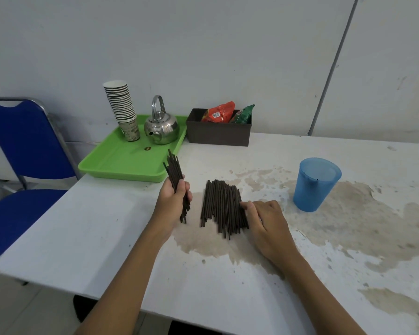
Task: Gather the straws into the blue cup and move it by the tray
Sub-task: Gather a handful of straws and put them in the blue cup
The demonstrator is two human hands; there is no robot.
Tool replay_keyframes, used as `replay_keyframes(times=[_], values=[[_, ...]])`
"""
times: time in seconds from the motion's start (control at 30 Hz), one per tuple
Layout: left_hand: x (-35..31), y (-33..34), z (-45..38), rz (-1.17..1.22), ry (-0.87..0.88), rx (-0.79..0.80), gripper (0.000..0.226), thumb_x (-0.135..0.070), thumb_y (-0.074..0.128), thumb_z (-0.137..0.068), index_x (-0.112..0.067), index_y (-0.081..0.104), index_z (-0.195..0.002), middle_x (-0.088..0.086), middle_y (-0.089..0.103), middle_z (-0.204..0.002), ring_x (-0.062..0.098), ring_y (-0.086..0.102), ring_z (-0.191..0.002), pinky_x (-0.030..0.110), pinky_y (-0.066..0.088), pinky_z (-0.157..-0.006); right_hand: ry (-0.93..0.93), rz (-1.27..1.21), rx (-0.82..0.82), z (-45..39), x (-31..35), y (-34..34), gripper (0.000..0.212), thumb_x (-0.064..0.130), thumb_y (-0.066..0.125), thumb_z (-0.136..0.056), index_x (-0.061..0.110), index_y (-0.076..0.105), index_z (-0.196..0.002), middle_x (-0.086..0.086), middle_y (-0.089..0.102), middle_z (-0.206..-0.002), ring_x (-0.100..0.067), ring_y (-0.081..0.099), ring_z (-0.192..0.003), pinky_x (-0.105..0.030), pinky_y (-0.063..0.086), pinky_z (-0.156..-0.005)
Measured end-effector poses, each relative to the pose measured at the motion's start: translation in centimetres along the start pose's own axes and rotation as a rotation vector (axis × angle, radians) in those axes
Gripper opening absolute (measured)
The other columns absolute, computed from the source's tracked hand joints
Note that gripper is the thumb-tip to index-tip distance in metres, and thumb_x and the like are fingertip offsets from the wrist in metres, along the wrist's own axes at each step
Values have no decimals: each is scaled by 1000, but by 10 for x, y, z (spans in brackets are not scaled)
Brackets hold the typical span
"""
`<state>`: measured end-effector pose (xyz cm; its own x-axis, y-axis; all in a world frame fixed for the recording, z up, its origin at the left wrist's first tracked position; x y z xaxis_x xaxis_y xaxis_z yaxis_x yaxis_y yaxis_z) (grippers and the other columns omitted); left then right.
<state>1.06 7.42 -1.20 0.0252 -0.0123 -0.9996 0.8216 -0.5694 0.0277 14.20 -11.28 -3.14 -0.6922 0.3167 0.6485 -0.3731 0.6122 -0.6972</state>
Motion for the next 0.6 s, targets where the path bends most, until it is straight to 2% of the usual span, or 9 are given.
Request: replay_keyframes(times=[0.1,0.2,0.37,0.6], values=[[-11,6,-1,58,119,-35,18,-12,34,-107,-19,50,-101,-4,46,-77,12,45,-66,25,42,-75,4,9,2,-1,0,1,40,24,29,-105,18,67,-93,6,63,-75,-12,47,-83,-20,33,-81],[-8,11,2,-16,183,-32,17,-12,34,-107,-19,48,-101,-2,45,-78,8,46,-66,19,43,-73,-8,6,-9,-1,3,-1,38,20,31,-105,18,67,-95,6,64,-76,-12,47,-82,-21,33,-82],[12,16,7,-118,120,17,19,-14,35,-107,-24,48,-98,-4,48,-78,7,48,-67,24,41,-71,-11,1,-2,-2,2,0,39,21,29,-104,17,65,-89,6,60,-70,-13,48,-78,-28,35,-83],[13,13,5,-254,96,36,18,-19,34,-107,-21,48,-96,0,50,-76,6,48,-63,20,40,-64,-14,-13,-2,-1,3,0,43,26,26,-103,14,65,-88,5,61,-71,-13,49,-79,-29,35,-84]])
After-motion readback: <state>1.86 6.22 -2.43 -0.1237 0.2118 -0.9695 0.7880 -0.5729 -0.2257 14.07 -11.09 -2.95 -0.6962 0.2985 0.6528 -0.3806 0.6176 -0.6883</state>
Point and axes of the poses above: each hand's wrist, its own z-axis away from the middle knuckle, its own y-axis out of the palm, x = y × z, the point moved 4 cm from there along -z, towards the middle knuckle
